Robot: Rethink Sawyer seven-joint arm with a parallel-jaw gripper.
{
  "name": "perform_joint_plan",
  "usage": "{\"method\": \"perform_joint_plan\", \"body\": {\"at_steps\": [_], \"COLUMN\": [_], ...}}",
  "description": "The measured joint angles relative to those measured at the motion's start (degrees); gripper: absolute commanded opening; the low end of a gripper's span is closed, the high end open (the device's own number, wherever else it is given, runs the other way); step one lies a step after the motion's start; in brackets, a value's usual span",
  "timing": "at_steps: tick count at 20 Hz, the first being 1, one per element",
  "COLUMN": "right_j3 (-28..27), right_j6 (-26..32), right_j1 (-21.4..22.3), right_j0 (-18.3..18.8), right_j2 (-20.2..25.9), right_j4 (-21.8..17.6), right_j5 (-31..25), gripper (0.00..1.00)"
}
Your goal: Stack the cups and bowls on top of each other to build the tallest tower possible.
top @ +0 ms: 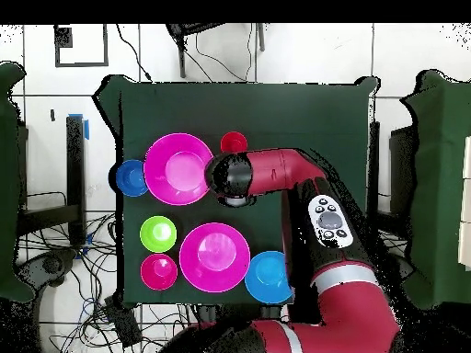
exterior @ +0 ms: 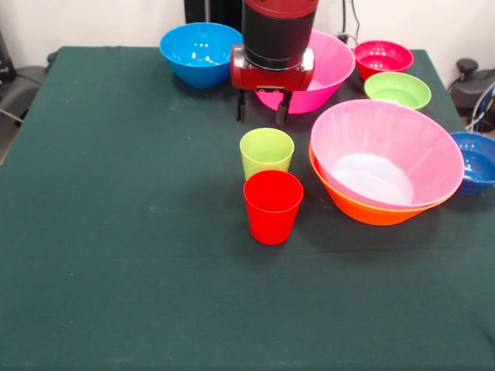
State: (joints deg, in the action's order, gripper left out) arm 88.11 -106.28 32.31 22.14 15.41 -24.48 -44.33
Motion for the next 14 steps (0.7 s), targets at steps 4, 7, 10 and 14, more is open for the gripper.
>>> {"method": "perform_joint_plan", "body": {"at_steps": [4, 7, 10, 14], "right_j3": [0.18, 0.25, 0.3, 0.51], "right_j6": [0.0, 0.0, 0.0, 0.0], "right_j1": [0.01, -0.13, -0.42, -1.25], "right_j0": [1.18, 2.16, 2.87, 4.31], "right_j2": [0.0, 0.12, 0.34, 1.15], "right_j4": [-1.38, -2.53, -3.03, -3.28], "right_j5": [0.0, 0.0, 0.11, 1.68], "gripper": [1.0, 1.0, 1.0, 1.0]}}
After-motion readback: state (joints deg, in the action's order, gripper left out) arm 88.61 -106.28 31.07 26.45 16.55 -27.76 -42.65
